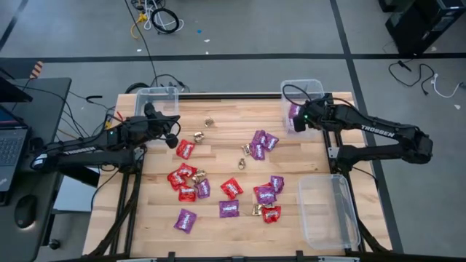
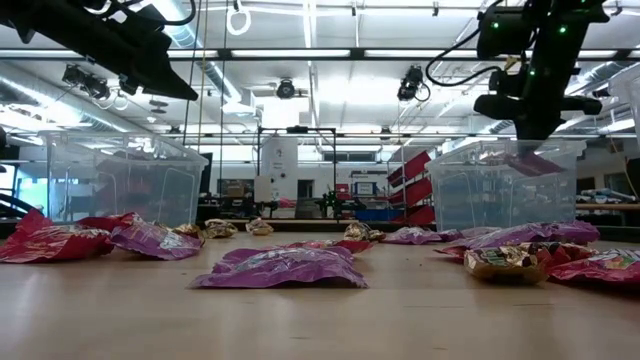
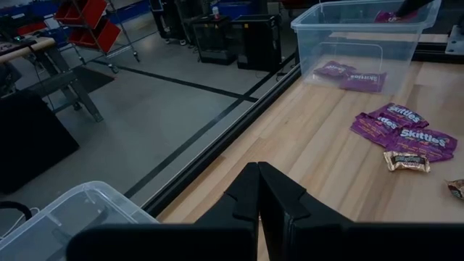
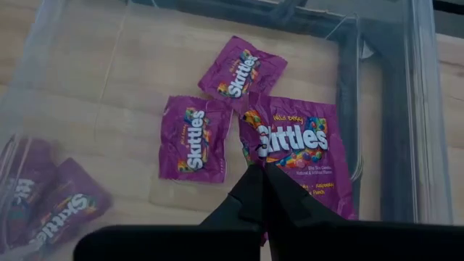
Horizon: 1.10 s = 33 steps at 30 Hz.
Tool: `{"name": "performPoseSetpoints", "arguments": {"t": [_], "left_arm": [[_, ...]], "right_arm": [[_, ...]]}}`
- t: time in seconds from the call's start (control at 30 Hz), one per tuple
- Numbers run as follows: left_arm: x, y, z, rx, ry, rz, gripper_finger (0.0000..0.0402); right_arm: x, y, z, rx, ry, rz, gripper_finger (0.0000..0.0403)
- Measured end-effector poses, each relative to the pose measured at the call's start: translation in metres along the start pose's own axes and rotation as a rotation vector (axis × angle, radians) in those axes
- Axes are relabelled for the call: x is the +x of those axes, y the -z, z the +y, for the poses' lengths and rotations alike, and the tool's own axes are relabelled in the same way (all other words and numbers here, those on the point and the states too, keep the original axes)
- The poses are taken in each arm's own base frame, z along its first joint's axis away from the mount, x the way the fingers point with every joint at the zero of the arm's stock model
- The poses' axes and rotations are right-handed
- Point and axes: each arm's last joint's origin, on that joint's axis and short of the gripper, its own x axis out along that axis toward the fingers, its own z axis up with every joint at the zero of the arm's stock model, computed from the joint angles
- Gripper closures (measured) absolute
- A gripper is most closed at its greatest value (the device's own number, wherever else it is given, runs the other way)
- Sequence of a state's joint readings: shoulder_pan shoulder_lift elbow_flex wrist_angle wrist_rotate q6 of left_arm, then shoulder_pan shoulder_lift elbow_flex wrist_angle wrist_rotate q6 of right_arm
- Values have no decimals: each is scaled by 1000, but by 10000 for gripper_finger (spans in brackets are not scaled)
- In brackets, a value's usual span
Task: Sort candy
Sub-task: Put the purple candy into the top right transparent bin
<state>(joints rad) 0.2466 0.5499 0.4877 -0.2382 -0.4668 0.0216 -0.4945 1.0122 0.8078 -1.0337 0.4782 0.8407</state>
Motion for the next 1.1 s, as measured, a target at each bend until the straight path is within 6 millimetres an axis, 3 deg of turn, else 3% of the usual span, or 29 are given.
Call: {"name": "performPoseSetpoints", "arguments": {"t": [0.57, 1.1], "left_arm": [[0, 0, 0, 0, -1, 1, 393], [0, 1, 0, 4, 0, 8, 393]], "right_arm": [[0, 0, 1, -1, -11, 0, 400], [0, 0, 1, -1, -29, 21, 368]]}}
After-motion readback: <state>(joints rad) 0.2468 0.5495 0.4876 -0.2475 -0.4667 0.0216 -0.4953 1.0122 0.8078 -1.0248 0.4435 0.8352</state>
